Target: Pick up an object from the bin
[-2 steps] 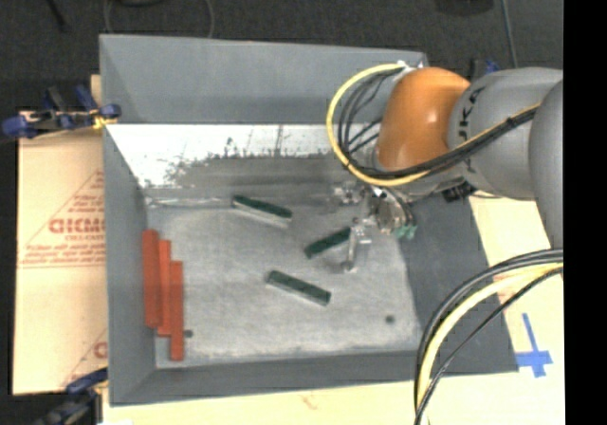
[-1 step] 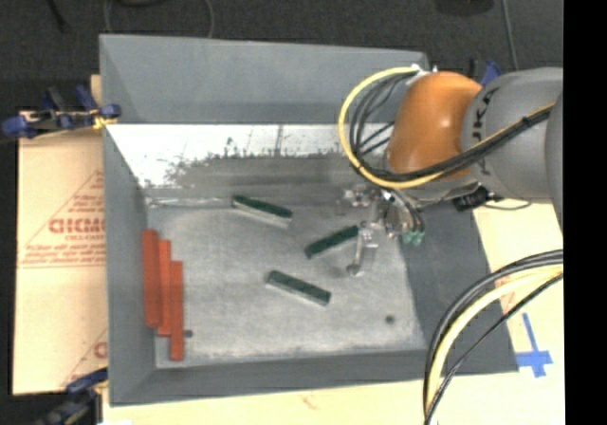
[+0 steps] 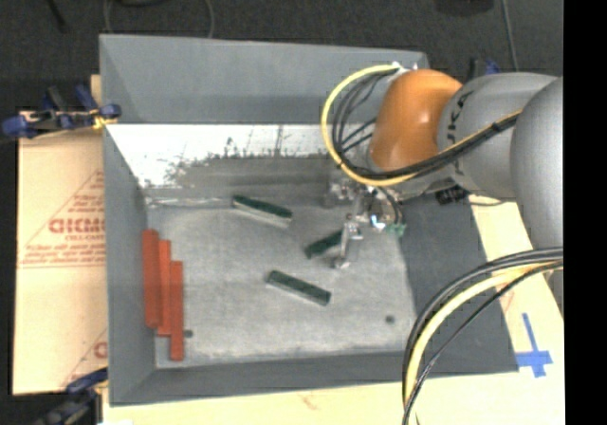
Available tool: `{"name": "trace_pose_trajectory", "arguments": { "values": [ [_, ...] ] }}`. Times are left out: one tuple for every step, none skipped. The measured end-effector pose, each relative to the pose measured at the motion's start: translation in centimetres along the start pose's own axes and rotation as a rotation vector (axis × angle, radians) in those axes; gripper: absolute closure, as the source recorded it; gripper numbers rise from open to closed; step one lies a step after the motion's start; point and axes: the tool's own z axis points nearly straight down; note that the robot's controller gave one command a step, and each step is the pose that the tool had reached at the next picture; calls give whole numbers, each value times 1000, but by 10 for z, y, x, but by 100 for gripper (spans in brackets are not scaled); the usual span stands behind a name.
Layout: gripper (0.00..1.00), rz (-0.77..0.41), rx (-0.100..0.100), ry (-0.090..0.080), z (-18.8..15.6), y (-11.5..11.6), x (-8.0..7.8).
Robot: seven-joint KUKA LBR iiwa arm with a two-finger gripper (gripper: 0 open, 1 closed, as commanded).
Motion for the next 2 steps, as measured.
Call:
{"name": "trace_pose_trajectory", "arguments": {
  "values": [
    [100, 1, 0, -1, -2, 0, 0],
    [100, -47, 4, -8, -155, -4, 15]
  ]
}}
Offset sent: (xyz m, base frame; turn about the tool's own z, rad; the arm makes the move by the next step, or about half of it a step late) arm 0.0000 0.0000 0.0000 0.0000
